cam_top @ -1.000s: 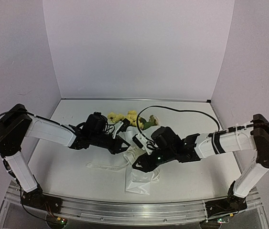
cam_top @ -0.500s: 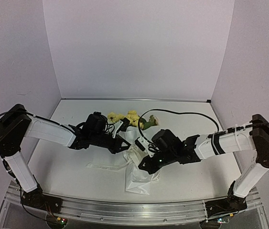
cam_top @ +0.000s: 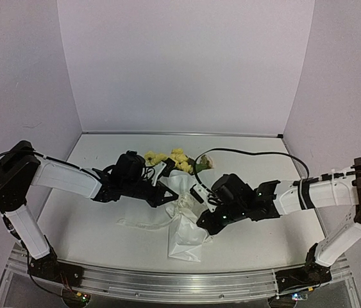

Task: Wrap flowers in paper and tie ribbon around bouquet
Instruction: Cross the half-tied ribbon over the folded bouquet.

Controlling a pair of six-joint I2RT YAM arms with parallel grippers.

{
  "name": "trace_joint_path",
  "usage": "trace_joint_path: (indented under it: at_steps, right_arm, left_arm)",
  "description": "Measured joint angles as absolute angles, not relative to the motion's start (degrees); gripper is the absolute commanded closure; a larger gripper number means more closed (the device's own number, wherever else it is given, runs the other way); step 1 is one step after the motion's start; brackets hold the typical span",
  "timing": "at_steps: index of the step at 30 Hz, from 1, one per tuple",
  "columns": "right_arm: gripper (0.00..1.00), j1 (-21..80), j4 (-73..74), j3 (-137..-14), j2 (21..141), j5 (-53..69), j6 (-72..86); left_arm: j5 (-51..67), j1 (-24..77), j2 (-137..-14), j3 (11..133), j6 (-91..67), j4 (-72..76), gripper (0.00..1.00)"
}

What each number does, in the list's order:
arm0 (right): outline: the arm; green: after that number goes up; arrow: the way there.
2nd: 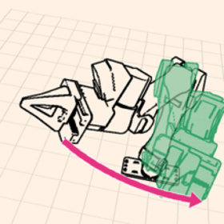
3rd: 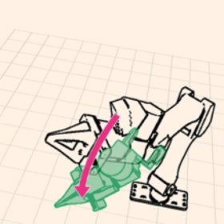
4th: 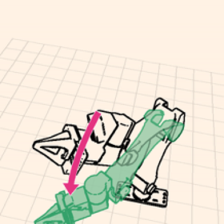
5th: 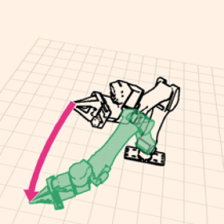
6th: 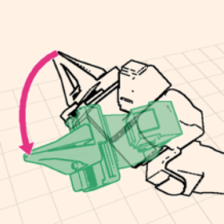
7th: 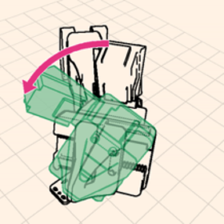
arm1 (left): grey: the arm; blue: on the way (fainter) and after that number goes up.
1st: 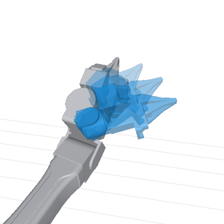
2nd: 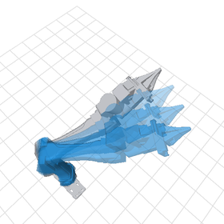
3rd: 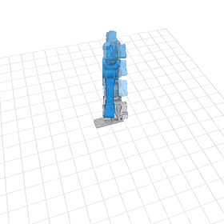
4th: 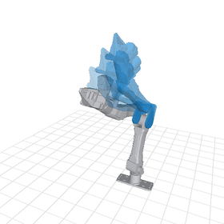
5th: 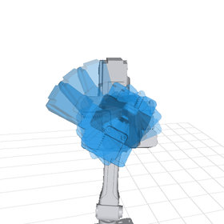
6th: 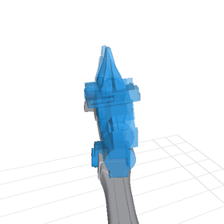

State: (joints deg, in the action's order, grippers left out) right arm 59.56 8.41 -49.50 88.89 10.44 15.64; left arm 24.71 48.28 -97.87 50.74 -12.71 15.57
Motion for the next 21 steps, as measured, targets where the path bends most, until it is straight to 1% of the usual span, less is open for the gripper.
trace_joint_path:
  at_steps: [8, 16, 21]
  right_arm:
    - [1.0, 59.57, 11.38, -49.47, 86.52, 6.2, 14.96]
    - [1.0, 59.62, 13.1, -49.67, 86.93, 2.7, 14.95]
    - [1.0, 59.82, 13.86, -50.26, 88.8, 1.9, 14.83]
  left_arm:
    - [24.29, 48.75, -96.99, 49.29, -14.53, 16.15, 1.0]
    - [24.11, 49.72, -96.99, 48.23, -16.95, 17.15, 1.0]
    - [21.94, 50.9, -97.09, 48.23, -18.95, 17.74, 1.0]
